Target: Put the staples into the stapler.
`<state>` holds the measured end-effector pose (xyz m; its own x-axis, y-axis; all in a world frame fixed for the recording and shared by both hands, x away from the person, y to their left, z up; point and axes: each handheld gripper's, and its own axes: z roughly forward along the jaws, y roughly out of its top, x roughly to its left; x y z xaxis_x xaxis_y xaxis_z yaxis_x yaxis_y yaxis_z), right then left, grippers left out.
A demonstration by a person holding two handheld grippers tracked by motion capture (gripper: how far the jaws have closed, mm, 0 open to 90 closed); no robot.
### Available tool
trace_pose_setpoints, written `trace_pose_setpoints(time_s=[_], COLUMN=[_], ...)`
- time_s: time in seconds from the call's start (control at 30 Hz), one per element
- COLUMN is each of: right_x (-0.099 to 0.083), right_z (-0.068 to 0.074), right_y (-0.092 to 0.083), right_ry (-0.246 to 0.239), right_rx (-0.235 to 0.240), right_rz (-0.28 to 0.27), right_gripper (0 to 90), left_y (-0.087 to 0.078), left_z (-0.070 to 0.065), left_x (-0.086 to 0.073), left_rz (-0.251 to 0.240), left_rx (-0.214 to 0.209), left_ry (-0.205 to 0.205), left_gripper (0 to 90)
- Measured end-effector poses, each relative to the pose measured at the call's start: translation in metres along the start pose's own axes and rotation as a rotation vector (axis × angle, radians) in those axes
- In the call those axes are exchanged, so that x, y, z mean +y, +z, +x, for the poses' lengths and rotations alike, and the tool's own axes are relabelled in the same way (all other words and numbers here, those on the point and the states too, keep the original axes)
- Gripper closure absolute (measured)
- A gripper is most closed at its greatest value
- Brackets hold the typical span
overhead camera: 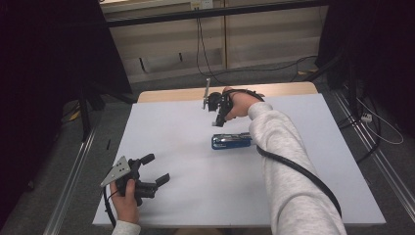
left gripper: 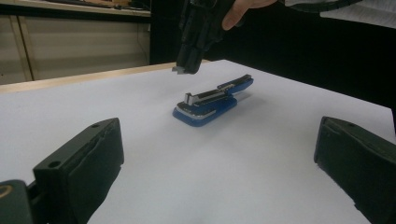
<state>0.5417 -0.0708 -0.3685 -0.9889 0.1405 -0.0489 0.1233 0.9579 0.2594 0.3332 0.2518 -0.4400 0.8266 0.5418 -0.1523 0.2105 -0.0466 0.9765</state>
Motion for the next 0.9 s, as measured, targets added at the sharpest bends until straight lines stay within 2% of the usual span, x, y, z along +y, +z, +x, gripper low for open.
trace_pose_setpoints(time_s=[0.07, 0.1, 0.23, 0.27, 0.5, 0.9], right_x=[-0.001, -0.001, 0.0, 0.0, 0.001, 0.005], right_z=[0.0, 0.0, 0.0, 0.0, 0.002, 0.011], right_y=[0.0, 0.001, 0.002, 0.002, 0.0, -0.005], right_ry=[0.009, 0.011, 0.005, 0.003, 0.003, 0.003], right_rx=[0.004, 0.002, 0.002, 0.003, 0.006, 0.016], right_rz=[-0.001, -0.004, 0.002, 0.001, 0.002, -0.008], right_gripper=[78.7, 78.7, 78.7, 78.7, 78.7, 78.7], left_y=[-0.001, -0.001, -0.001, -0.001, -0.001, -0.001], left_z=[0.0, -0.001, 0.0, 0.0, 0.0, 0.0], left_x=[0.0, 0.0, 0.0, 0.0, -0.001, 0.0], left_rz=[0.003, -0.001, 0.004, 0.008, 0.017, 0.021], left_rx=[0.007, 0.003, 0.003, 0.001, 0.002, 0.012], left_ry=[0.006, -0.003, -0.006, 0.008, 0.003, 0.018], left_gripper=[1.5, 1.5, 1.5, 1.5, 1.5, 1.6])
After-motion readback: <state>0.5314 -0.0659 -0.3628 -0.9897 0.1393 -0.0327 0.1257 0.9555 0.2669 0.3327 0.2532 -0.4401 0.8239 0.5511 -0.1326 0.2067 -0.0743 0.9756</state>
